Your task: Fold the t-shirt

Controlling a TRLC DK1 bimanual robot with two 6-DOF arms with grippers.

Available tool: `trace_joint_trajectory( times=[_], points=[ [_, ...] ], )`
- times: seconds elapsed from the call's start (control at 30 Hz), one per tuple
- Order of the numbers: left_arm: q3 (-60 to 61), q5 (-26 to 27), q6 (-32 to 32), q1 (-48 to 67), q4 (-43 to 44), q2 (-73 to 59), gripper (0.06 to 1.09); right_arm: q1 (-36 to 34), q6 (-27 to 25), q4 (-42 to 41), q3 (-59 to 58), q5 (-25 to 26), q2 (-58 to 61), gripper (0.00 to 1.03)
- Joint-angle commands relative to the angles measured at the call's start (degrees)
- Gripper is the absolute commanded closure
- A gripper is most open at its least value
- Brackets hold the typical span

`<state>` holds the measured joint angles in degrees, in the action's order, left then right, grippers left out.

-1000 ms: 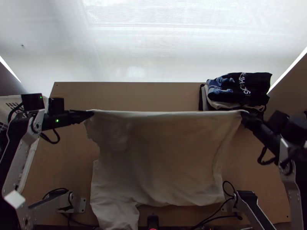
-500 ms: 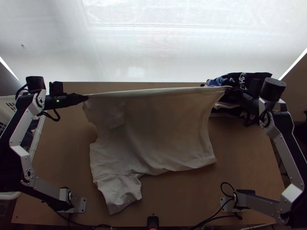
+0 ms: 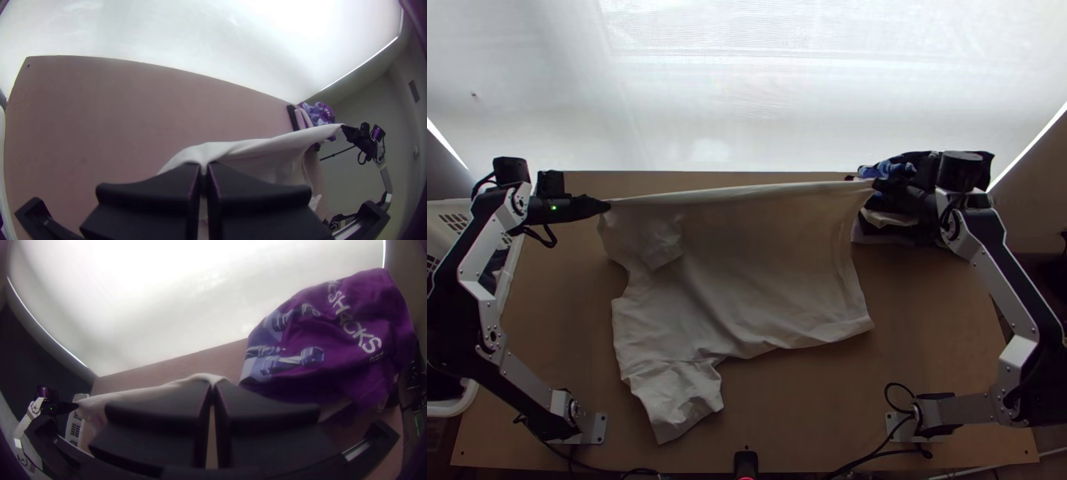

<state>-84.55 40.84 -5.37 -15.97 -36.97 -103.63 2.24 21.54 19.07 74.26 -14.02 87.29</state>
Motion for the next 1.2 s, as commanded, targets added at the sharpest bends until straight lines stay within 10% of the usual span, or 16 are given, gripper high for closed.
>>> trace_joint_trajectory(
  times=[0.0,1.17],
  points=[
    [0.9,-5.2,-3.5,1.5,-1.7,-0.3,1.05,2.5,-0.3,2.1,-1.4,-0.3,1.7,1.00],
    [12.4,-6.7,-23.9,5.2,-28.2,10.1,1.05,10.2,-4.5,12.2,0.1,9.5,11.8,1.00]
  ],
)
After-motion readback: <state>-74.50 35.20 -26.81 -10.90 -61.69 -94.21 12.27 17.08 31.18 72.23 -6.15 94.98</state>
